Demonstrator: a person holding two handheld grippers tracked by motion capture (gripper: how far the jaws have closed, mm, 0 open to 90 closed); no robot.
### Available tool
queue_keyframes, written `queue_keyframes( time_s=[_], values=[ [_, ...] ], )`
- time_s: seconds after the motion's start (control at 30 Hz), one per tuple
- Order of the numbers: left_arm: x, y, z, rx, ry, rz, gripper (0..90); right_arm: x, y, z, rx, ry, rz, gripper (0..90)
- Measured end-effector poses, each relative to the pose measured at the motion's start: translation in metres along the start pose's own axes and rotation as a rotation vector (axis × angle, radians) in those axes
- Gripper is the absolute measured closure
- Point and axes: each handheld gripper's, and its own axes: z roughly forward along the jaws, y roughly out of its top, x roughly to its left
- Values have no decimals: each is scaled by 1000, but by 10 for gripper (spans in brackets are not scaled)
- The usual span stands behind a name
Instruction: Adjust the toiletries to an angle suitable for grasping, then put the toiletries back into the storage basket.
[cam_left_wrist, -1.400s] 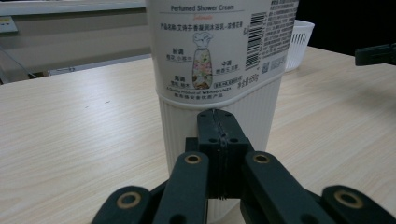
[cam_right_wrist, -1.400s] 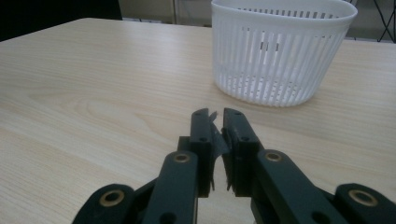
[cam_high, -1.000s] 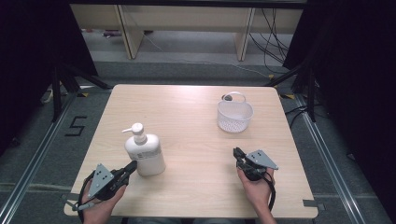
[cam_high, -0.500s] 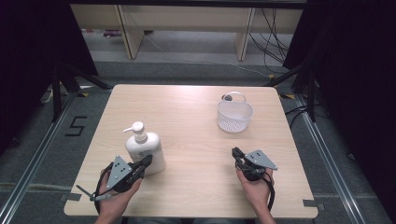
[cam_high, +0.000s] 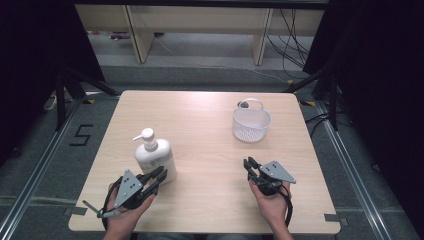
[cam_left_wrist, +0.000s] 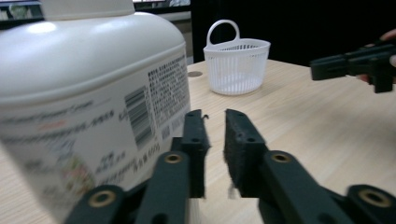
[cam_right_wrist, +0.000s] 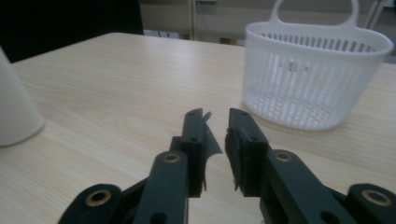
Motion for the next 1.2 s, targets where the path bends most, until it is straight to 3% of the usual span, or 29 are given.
queue_keyframes(
  time_s=[0.03, 0.07, 0.1, 0.2, 0.23, 0.27, 0.33, 0.37, 0.5, 0.6, 0.63, 0.73, 0.93, 1.07, 1.1, 1.13, 1.2],
  values=[
    [2, -4, -6, -11, 10, -3, 692, 5, 3, -1, -13, 3, -29, 716],
    [5, -7, -14, -8, 27, -12, 656, 11, 6, -1, -14, 32, -7, 690],
    [8, -11, -20, -19, 42, -25, 629, 15, 9, 0, -25, 60, -17, 666],
    [14, -18, -32, -16, 76, -41, 566, 25, 15, 1, -45, 91, -27, 625],
    [21, -24, -39, -16, 99, -42, 566, 32, 18, 1, -43, 109, -15, 602],
    [31, -32, -45, 3, 131, -44, 513, 44, 26, 6, -80, 149, -45, 554],
    [35, -36, -47, 15, 144, -43, 491, 53, 30, 10, -100, 180, -46, 514],
    [47, -45, -51, 48, 176, -40, 479, 59, 34, 13, -99, 190, -72, 489],
    [64, -55, -53, 47, 217, -77, 441, 74, 39, 23, -95, 219, -84, 444],
    [73, -56, -49, 37, 227, -115, 428, 82, 42, 28, -105, 228, -89, 428],
    [73, -56, -49, 37, 227, -115, 429, 86, 43, 29, -105, 242, -68, 425],
    [82, -59, -40, 37, 237, -124, 427, 97, 49, 31, -130, 275, -74, 420],
    [87, -60, -32, 46, 245, -118, 430, 119, 64, 30, -133, 328, -79, 413],
    [90, -60, -27, 49, 250, -127, 430, 128, 70, 32, -143, 340, -81, 410],
    [91, -61, -24, 37, 245, -126, 430, 131, 71, 31, -140, 339, -62, 411],
    [91, -61, -23, 43, 242, -126, 430, 131, 73, 32, -155, 335, -92, 411],
    [92, -61, -22, 45, 237, -119, 430, 136, 75, 32, -149, 340, -84, 411]
  ],
)
